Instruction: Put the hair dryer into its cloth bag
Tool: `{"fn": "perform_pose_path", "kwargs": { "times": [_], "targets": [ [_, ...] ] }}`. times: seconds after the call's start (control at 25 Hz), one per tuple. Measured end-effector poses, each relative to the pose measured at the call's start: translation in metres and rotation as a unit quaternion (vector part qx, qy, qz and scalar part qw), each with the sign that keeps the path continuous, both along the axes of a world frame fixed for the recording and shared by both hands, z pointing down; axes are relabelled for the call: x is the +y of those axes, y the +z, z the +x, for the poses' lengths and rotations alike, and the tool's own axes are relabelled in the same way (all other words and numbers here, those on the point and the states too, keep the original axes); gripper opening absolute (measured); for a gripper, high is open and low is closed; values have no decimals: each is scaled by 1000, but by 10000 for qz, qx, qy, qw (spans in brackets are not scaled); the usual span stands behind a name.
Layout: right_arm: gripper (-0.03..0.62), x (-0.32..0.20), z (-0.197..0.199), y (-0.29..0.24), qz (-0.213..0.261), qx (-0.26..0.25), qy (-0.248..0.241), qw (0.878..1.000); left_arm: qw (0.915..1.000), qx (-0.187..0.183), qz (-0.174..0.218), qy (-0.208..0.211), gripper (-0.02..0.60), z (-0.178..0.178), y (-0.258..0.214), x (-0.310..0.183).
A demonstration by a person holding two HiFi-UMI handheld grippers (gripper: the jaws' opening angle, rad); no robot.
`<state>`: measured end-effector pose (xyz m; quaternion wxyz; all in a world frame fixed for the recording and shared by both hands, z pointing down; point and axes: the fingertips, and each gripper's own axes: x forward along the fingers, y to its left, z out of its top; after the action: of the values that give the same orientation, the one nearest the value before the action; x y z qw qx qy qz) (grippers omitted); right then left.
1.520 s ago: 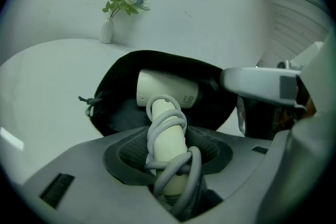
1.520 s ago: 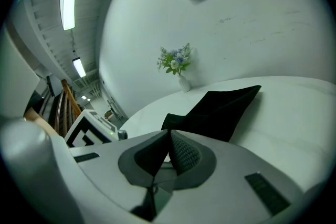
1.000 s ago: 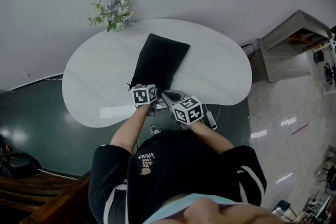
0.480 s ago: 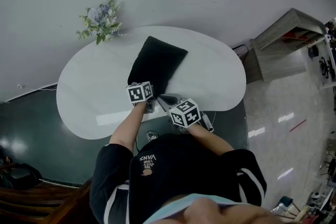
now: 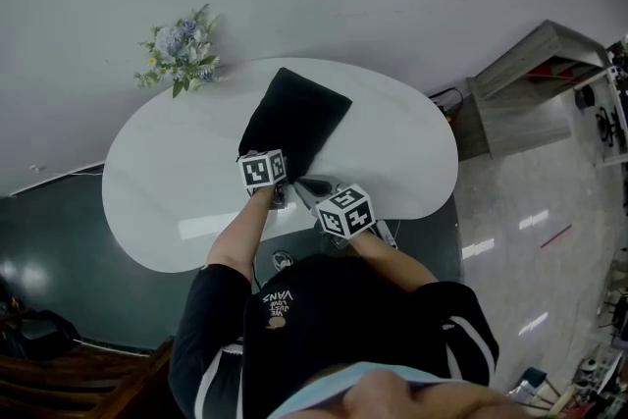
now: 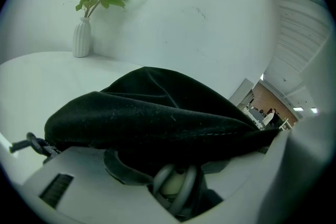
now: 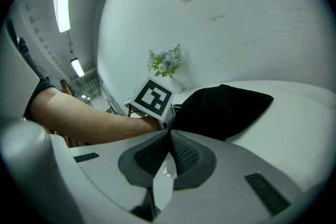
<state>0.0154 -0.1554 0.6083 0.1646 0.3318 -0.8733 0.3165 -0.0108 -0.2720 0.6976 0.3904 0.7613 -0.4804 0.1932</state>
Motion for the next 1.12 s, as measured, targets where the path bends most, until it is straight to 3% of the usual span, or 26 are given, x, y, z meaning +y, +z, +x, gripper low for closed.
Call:
{"fn": "perform_pose_path", "kwargs": {
  "times": [0.32,0.6,0.8,1.12],
  "targets": [
    [48,-2,0,5,-77,-37,106,9999,9994,-164,245,156,244,-1,-5,2],
    [48,2,-3,7,-2,29,198,9998,9942,-437,914,349,268,-20,-27,17],
    [48,9,-11,13,118,217,150,9996,9925,-353,1164,143,268,-49,-45,44],
    [49,20,-27,30,270,544,155,9980,9916,-427,1214,-130,268,-98,-51,96]
  ]
}}
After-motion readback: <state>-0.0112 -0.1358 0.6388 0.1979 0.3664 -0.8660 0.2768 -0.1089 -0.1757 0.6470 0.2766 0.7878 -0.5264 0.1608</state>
